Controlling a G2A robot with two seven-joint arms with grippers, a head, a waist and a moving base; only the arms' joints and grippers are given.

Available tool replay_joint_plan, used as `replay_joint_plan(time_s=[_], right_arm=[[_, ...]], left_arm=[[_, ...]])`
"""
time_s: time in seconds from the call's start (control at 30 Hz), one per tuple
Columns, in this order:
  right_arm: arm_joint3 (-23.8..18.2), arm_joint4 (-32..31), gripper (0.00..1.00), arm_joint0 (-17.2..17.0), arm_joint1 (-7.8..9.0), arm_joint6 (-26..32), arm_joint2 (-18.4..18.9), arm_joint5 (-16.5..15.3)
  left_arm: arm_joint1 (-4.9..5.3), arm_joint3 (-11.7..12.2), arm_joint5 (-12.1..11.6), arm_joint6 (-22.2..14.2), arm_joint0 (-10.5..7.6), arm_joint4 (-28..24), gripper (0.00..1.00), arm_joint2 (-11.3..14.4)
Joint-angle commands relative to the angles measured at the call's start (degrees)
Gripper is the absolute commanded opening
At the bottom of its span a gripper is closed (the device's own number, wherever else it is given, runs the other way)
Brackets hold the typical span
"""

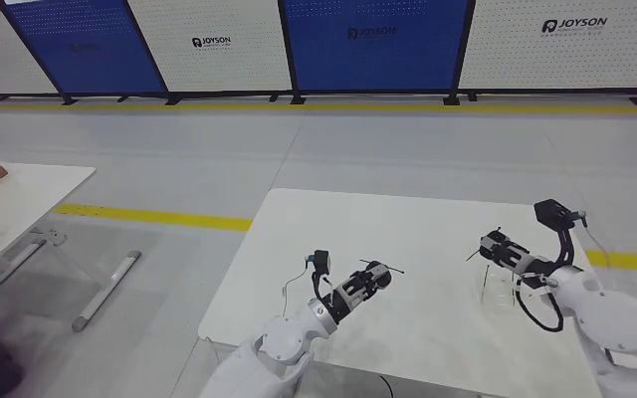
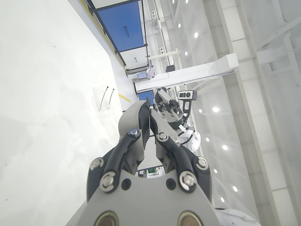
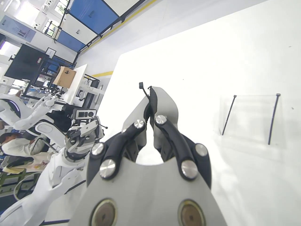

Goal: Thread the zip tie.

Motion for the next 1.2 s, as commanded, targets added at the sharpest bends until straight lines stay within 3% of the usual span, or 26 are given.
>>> replay_joint_plan(time_s=[0.0,0.8,0.9,1.0,1.17], right_arm=[[0.00,0.00,0.00,0.00,0.00,0.00,0.00,0.00],[0.08,0.13,0.00,-0.31,-0.04,-0.48,-0.16,-0.33],[0.18,3.69,0.00,-2.21,-0.70,-7.03,-0.61,-0.65],[-0.49,7.44,0.00,-4.62,-1.57,-15.22,-1.86,-1.60],[-2.79,7.02,0.00,-8.02,-2.95,-27.47,-6.66,-1.60]], left_arm=[[0.00,0.00,0.00,0.00,0.00,0.00,0.00,0.00],[0.00,0.00,0.00,0.00,0.00,0.00,0.00,0.00],[-0.03,0.30,0.37,1.49,-0.88,3.40,0.00,0.19],[-0.27,0.34,-0.94,3.39,-1.23,5.24,0.00,1.05],[-1.02,1.38,-3.71,10.87,-1.88,11.50,0.00,3.33]])
